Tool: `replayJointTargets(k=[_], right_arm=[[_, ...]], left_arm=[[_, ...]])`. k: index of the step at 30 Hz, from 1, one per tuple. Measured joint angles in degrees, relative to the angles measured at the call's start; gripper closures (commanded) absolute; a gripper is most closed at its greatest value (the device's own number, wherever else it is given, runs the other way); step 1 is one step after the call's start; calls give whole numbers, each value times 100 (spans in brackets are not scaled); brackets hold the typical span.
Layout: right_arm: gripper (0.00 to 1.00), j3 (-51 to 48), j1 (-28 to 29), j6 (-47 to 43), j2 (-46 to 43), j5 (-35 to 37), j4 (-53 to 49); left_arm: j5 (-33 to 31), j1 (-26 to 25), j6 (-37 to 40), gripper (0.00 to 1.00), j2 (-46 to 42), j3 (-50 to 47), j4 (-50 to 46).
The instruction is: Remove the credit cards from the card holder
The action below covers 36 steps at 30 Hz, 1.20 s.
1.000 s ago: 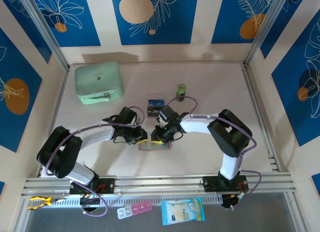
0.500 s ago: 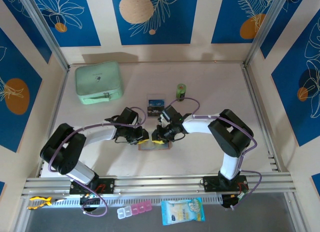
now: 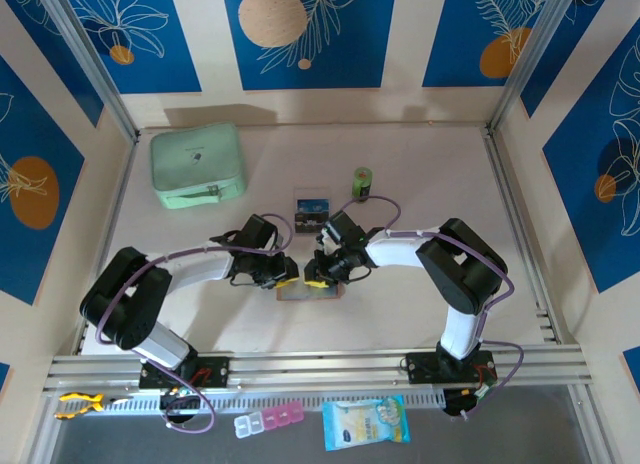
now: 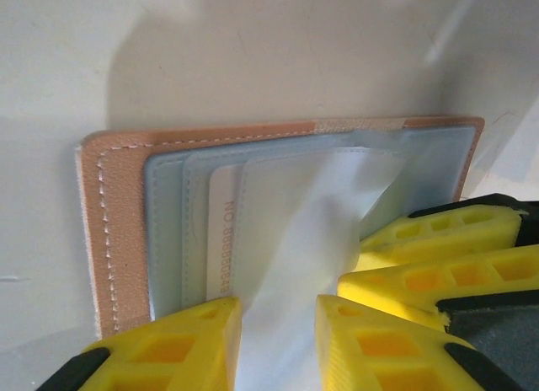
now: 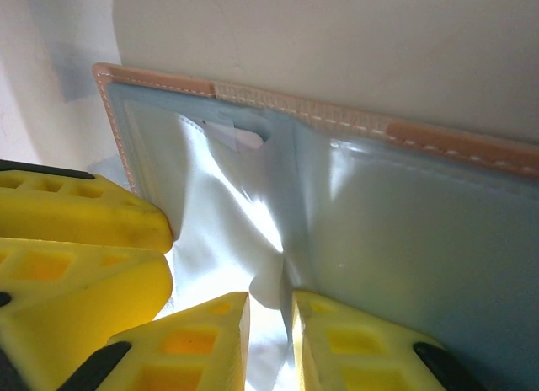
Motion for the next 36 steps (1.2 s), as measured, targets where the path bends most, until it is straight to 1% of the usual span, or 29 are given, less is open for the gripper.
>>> replayJointTargets(k=[16,31,36], right_arm=[[79,0,0,20,-2,-2,11],[79,-13,-7,92,-2,-33,55],[75,-59,-15,116,-42,-42,101]], left_arm=[[-103,-9,0,66,9,83,-129],[243,-15,-188,69,243,157,223],[291,-20,-278,71,243,151,284]])
